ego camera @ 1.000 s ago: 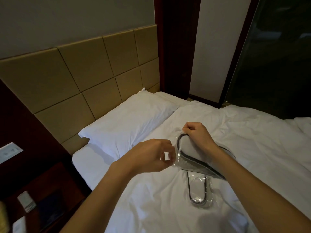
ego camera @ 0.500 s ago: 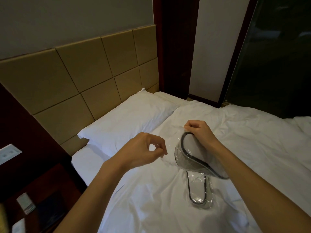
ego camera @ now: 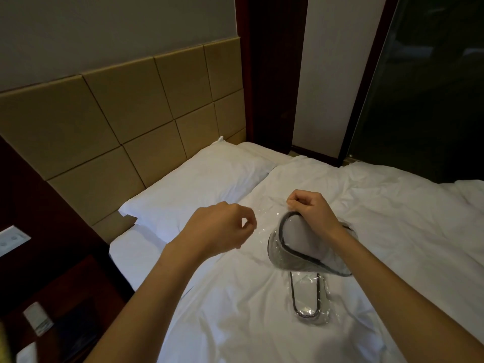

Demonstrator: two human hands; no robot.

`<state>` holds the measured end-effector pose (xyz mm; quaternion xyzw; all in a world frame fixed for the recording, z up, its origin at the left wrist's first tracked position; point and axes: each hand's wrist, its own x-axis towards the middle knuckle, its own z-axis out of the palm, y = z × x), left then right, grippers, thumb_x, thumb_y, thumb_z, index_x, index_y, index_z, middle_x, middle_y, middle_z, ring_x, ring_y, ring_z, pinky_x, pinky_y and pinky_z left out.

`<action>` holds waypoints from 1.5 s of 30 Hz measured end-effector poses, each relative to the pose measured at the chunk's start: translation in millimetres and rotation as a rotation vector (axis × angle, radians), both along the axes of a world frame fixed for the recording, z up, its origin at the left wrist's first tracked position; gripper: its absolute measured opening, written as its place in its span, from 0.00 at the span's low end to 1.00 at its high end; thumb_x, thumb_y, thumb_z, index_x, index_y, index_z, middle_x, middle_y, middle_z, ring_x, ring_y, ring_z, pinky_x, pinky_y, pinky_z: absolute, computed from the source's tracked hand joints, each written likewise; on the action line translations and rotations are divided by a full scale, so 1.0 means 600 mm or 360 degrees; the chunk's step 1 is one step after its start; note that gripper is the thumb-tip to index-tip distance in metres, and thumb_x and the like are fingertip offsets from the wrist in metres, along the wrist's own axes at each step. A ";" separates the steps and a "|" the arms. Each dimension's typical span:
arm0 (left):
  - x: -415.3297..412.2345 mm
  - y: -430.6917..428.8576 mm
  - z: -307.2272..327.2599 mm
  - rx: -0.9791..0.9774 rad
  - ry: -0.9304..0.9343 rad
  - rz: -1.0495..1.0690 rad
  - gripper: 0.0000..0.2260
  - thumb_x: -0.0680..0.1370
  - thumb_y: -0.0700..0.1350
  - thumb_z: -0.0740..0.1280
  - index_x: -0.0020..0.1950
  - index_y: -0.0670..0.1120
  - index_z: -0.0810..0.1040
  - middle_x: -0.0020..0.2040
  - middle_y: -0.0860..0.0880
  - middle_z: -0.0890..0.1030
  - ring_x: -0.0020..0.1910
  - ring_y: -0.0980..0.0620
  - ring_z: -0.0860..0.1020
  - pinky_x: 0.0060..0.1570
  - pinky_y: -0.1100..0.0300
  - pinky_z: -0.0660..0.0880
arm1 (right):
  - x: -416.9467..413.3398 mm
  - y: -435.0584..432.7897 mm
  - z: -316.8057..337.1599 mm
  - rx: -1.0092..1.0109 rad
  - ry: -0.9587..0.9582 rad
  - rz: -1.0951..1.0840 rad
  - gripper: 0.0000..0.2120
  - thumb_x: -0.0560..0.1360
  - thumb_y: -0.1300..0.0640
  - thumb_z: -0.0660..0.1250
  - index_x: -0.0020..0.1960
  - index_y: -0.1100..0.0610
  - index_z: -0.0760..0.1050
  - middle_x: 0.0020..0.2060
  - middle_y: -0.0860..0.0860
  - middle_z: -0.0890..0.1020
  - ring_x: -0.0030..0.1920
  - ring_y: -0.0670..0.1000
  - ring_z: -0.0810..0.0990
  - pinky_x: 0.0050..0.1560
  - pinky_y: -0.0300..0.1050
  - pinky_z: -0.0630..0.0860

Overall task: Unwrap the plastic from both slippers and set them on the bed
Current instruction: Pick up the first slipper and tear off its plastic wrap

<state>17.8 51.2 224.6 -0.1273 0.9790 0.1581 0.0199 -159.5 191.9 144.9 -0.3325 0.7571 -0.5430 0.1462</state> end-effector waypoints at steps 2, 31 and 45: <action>-0.006 0.008 -0.007 -0.0057 -0.0051 0.0091 0.12 0.77 0.45 0.57 0.52 0.54 0.79 0.35 0.55 0.84 0.40 0.57 0.80 0.43 0.57 0.78 | 0.006 -0.001 -0.006 0.0042 0.0077 -0.0021 0.10 0.76 0.63 0.64 0.35 0.60 0.74 0.31 0.53 0.76 0.36 0.50 0.74 0.43 0.51 0.72; -0.043 0.012 -0.039 0.1071 0.0022 0.0113 0.12 0.77 0.41 0.64 0.60 0.45 0.77 0.55 0.45 0.82 0.53 0.46 0.80 0.56 0.49 0.78 | 0.038 -0.031 0.013 -0.0002 0.0525 -0.0015 0.08 0.79 0.58 0.63 0.41 0.55 0.72 0.32 0.47 0.75 0.35 0.49 0.75 0.38 0.47 0.74; -0.049 -0.016 -0.032 0.0899 0.0271 0.0095 0.07 0.78 0.45 0.65 0.55 0.50 0.77 0.51 0.53 0.80 0.52 0.55 0.78 0.55 0.55 0.78 | 0.026 -0.062 0.050 -0.0070 0.0590 0.0131 0.12 0.79 0.59 0.63 0.39 0.47 0.69 0.31 0.42 0.73 0.34 0.46 0.73 0.36 0.42 0.71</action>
